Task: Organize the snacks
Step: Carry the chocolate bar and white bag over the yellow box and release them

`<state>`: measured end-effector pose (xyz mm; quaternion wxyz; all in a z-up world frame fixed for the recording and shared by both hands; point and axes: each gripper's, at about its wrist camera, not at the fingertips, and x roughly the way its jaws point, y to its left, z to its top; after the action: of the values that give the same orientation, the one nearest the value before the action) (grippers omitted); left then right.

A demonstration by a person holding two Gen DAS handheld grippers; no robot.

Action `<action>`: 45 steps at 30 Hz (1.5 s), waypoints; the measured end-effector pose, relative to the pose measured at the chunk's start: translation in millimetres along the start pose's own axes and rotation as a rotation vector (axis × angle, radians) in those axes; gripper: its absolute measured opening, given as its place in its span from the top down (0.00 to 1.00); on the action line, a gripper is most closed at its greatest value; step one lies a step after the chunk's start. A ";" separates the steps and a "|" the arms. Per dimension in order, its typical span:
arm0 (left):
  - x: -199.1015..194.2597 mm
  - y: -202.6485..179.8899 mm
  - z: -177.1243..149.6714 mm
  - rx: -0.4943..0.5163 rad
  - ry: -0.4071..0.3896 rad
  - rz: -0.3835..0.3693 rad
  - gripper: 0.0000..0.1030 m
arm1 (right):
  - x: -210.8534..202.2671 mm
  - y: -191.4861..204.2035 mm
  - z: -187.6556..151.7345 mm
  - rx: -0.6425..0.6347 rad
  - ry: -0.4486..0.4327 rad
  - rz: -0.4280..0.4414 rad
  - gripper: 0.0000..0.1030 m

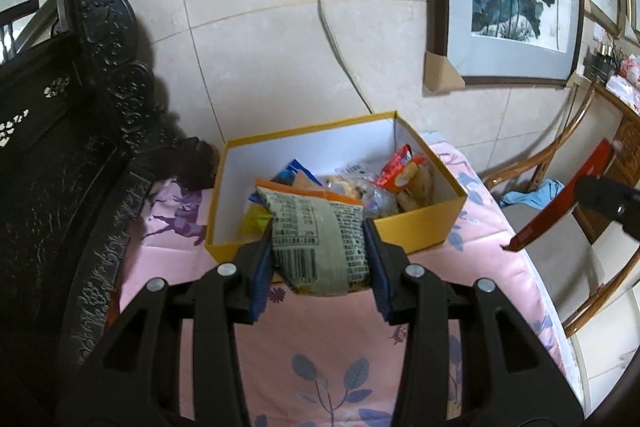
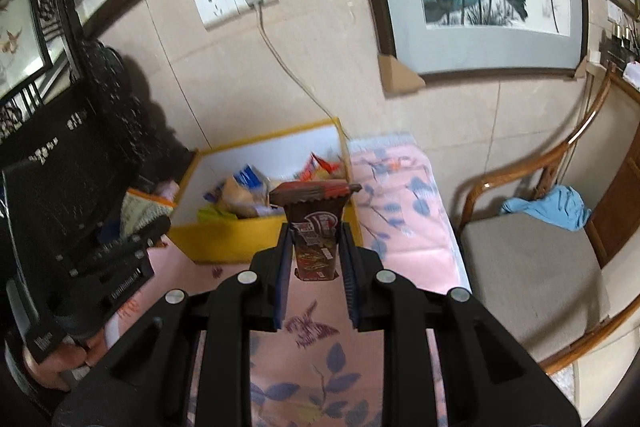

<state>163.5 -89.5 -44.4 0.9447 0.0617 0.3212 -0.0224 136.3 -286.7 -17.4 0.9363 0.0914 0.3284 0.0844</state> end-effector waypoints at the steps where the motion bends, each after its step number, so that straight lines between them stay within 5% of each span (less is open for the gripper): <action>1: -1.2 1.2 0.9 -0.004 -0.005 0.003 0.60 | -1.3 1.8 1.8 -0.004 -0.009 0.002 0.78; 16: -2.5 20.0 40.1 -0.034 -0.085 0.045 0.60 | 9.5 22.1 37.7 -0.045 -0.086 0.047 0.78; 26: 58.4 37.3 95.6 -0.046 -0.099 0.078 0.60 | 77.0 33.6 93.5 -0.068 -0.112 0.071 0.78; 35: 110.1 45.2 108.3 -0.072 -0.036 0.110 0.58 | 141.8 42.8 118.7 -0.084 -0.053 0.064 0.77; 36: 117.3 48.3 105.9 -0.092 -0.003 0.102 0.34 | 147.7 44.4 118.2 -0.091 -0.050 0.045 0.70; 37: 121.5 50.4 103.9 -0.111 0.024 0.098 0.14 | 155.0 47.9 116.5 -0.116 -0.035 -0.016 0.27; 38: 123.6 52.5 100.7 -0.133 0.037 0.100 0.02 | 157.9 48.9 115.0 -0.124 -0.033 -0.039 0.01; 45: 122.1 64.0 90.9 -0.190 0.050 0.092 0.02 | 159.9 39.3 106.9 -0.071 -0.022 -0.030 0.01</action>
<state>320.5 -38.2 -40.8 0.9381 -0.0128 0.3420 0.0533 323.0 -226.1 -22.3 0.9437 0.0538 0.3163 0.0808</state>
